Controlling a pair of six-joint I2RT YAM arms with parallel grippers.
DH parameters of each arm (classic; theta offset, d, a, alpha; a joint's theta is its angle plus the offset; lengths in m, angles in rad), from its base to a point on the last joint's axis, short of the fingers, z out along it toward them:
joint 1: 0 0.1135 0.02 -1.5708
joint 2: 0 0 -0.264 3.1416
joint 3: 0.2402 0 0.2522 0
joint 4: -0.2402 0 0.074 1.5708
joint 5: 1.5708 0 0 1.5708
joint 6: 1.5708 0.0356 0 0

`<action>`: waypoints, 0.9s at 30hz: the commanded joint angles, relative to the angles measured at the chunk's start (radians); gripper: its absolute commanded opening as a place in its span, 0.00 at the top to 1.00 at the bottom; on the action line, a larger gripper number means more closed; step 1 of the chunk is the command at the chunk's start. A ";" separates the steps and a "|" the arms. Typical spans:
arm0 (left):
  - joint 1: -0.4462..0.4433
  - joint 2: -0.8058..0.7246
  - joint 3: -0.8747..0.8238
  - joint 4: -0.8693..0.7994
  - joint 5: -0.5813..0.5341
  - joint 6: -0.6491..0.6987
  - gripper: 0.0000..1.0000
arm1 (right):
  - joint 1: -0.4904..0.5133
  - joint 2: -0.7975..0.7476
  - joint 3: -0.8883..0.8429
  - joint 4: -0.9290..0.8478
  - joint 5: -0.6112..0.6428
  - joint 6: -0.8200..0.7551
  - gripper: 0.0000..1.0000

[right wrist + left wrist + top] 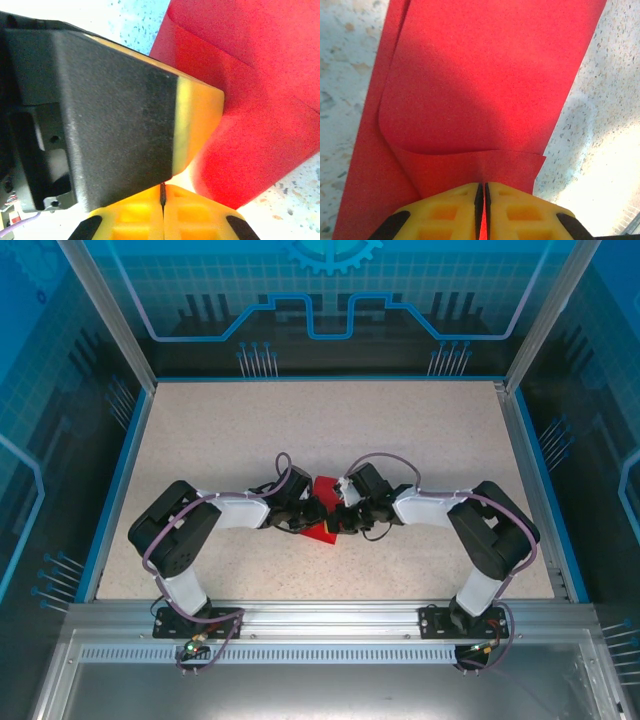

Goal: Fold a paper plane with a square sheet of paper (pick it up from the middle)
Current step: Fold the triangle a second time at the center of the table.

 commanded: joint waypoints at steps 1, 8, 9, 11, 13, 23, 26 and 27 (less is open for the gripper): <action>-0.012 0.022 -0.008 -0.023 -0.001 0.009 0.84 | 0.012 0.011 -0.042 0.038 0.004 0.025 0.95; -0.012 0.023 -0.011 -0.018 -0.003 0.003 0.84 | 0.009 0.003 -0.061 0.059 0.005 0.036 0.94; -0.012 0.025 -0.011 -0.019 -0.003 0.003 0.84 | 0.007 0.012 -0.060 0.053 0.007 0.035 0.95; -0.012 0.027 -0.011 -0.020 -0.003 0.003 0.84 | 0.007 0.029 -0.061 0.045 0.009 0.035 0.94; -0.012 0.027 -0.011 -0.022 -0.005 0.003 0.84 | 0.006 0.041 -0.066 0.023 0.025 0.030 0.95; -0.012 0.031 -0.018 -0.020 -0.007 0.004 0.85 | 0.007 0.014 -0.086 -0.014 0.045 0.017 0.95; -0.012 0.033 -0.020 -0.018 -0.006 0.003 0.85 | 0.010 -0.033 -0.088 0.006 0.019 0.024 0.94; -0.012 0.033 -0.019 -0.018 -0.005 0.003 0.85 | 0.010 -0.049 -0.090 0.015 0.007 0.028 0.94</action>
